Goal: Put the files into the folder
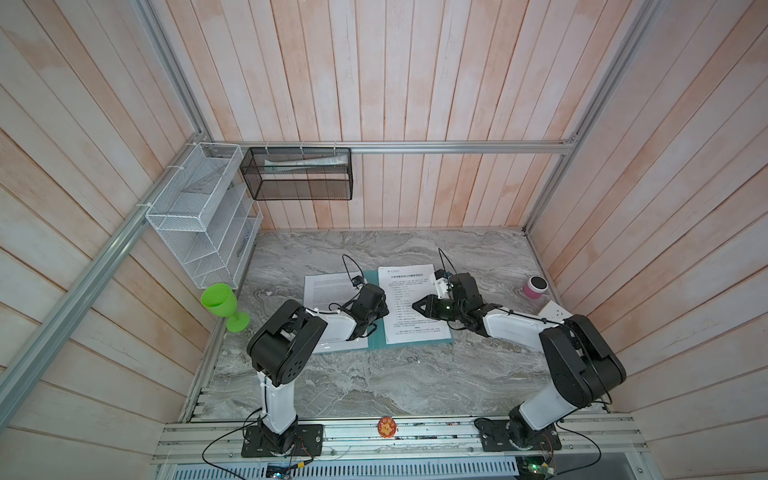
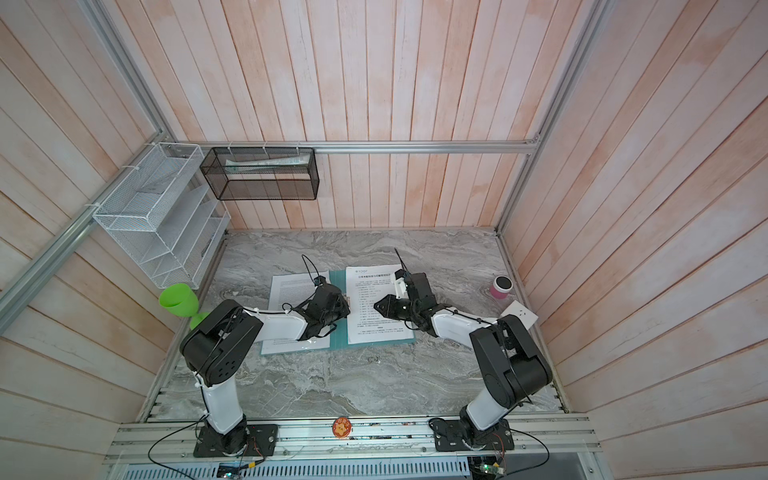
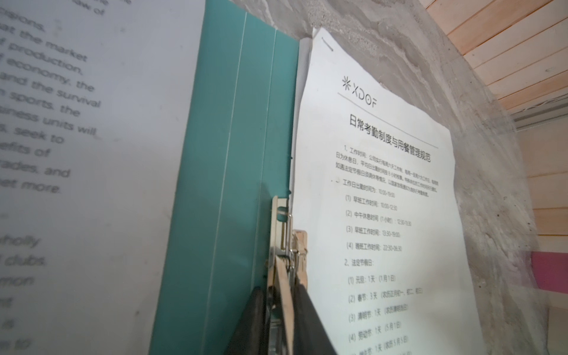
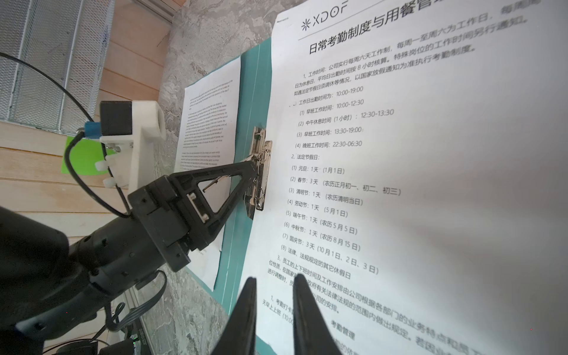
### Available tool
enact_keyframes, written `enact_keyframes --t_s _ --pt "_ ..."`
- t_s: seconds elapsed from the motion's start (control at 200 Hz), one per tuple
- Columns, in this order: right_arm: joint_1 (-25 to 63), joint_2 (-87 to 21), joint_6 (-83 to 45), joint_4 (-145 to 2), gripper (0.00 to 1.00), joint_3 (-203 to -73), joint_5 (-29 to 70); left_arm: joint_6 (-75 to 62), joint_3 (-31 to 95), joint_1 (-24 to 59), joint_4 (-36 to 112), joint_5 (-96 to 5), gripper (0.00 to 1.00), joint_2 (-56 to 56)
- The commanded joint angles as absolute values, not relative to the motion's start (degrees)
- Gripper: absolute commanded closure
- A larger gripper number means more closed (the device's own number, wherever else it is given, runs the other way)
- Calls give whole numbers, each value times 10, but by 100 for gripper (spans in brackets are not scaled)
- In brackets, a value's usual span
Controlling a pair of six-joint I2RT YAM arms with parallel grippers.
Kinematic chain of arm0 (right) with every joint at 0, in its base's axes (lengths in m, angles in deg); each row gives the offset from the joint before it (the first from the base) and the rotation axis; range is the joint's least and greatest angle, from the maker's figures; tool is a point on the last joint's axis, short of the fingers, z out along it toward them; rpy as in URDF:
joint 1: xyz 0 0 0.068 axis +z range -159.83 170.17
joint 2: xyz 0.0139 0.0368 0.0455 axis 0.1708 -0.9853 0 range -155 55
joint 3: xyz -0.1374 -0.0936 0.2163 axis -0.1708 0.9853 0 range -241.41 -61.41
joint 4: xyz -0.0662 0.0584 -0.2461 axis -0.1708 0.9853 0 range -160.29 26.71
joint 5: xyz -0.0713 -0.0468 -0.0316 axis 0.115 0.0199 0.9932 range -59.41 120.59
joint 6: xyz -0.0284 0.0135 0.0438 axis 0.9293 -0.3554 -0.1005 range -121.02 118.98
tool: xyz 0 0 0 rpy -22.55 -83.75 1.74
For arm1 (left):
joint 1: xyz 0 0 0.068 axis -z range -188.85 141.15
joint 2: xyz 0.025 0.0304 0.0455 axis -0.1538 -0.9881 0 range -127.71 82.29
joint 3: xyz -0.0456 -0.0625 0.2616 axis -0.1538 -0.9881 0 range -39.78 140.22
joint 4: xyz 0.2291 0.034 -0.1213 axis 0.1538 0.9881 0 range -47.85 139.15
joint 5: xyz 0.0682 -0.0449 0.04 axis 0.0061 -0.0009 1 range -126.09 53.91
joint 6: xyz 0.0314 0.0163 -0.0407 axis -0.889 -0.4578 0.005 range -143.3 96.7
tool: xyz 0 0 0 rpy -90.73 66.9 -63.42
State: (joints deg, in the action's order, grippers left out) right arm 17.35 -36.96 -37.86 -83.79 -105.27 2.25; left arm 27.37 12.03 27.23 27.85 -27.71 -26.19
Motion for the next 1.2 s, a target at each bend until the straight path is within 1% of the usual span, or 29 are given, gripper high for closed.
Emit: enact_keyframes --t_s 0.0,0.08,0.125,0.2,0.26,0.365,0.46,0.565,0.66,0.745,0.81,0.91,1.07,1.195 --pt "172 -368 -376 -842 80 -1055 13 268 120 276 327 -280 71 -265" --pt "171 -367 -387 -844 80 -1063 13 239 115 275 340 -270 61 -238" --pt "171 -367 -393 -843 80 -1070 13 213 114 275 346 -282 56 -223" --pt "171 -368 -411 -836 80 -1083 17 165 133 280 392 -297 51 -203" --pt "171 -373 -432 -823 82 -1098 18 137 142 287 430 -314 46 -184" --pt "171 -377 -458 -814 84 -1115 25 129 126 289 468 -346 44 -136" --pt "171 -379 -482 -819 84 -1124 25 131 96 290 496 -365 44 -72" --pt "171 -396 -512 -826 85 -1142 6 124 49 287 505 -353 43 19" --pt "175 -421 -540 -855 87 -1152 -22 108 -22 263 439 -372 43 104" --pt "186 -442 -555 -859 87 -1171 -20 111 -90 206 358 -424 43 151" --pt "197 -460 -562 -850 87 -1193 -19 115 -120 161 328 -461 44 156" --pt "211 -490 -576 -837 87 -1217 -23 114 -143 120 298 -490 45 148" --pt "223 -537 -617 -862 84 -1234 -58 116 -169 89 252 -510 46 116" --pt "232 -558 -640 -875 83 -1238 -66 120 -179 69 217 -534 48 80"
